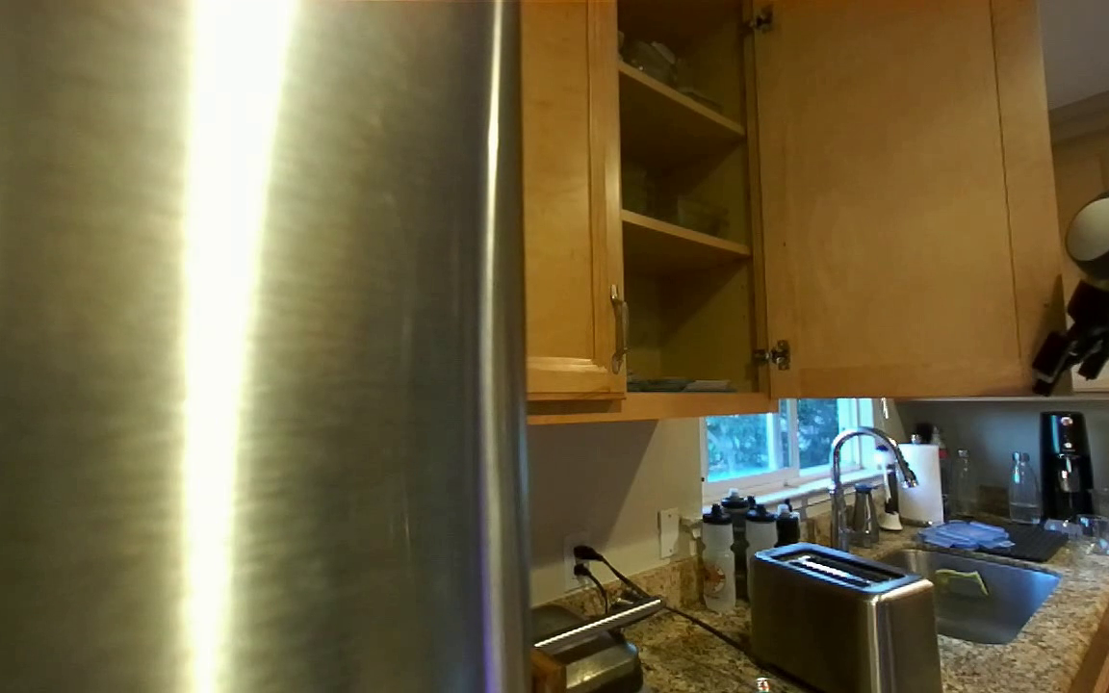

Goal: Close the left and right cabinet doors respectively

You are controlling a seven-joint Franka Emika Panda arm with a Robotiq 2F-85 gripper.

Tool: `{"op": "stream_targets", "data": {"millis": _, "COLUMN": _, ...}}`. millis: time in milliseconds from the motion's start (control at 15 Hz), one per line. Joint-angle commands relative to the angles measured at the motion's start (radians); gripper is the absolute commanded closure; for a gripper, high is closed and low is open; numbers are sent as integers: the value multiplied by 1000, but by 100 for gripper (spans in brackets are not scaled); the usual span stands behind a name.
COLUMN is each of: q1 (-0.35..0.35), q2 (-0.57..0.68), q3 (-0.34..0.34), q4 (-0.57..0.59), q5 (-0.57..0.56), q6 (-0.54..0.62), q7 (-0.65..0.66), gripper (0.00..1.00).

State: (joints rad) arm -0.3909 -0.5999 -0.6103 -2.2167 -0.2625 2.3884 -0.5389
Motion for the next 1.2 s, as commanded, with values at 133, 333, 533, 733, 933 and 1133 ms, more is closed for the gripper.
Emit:
{"op": "stream_targets", "data": {"millis": 133, "q1": 93, "q2": -29, "q3": -70, "q4": -22, "q5": 58, "q6": 60, "q7": -142, "gripper": 0}}
{"op": "stream_targets", "data": {"millis": 333, "q1": 103, "q2": -51, "q3": -61, "q4": -27, "q5": 72, "q6": 42, "q7": -180, "gripper": 0}}
{"op": "stream_targets", "data": {"millis": 533, "q1": 87, "q2": -77, "q3": -11, "q4": -45, "q5": 53, "q6": 2, "q7": -198, "gripper": 0}}
{"op": "stream_targets", "data": {"millis": 733, "q1": 44, "q2": -113, "q3": 79, "q4": -81, "q5": -13, "q6": -74, "q7": -183, "gripper": 0}}
{"op": "stream_targets", "data": {"millis": 933, "q1": 19, "q2": -181, "q3": 157, "q4": -115, "q5": -69, "q6": -168, "q7": -187, "gripper": 0}}
{"op": "stream_targets", "data": {"millis": 1133, "q1": 25, "q2": -262, "q3": 212, "q4": -153, "q5": -117, "q6": -243, "q7": -191, "gripper": 0}}
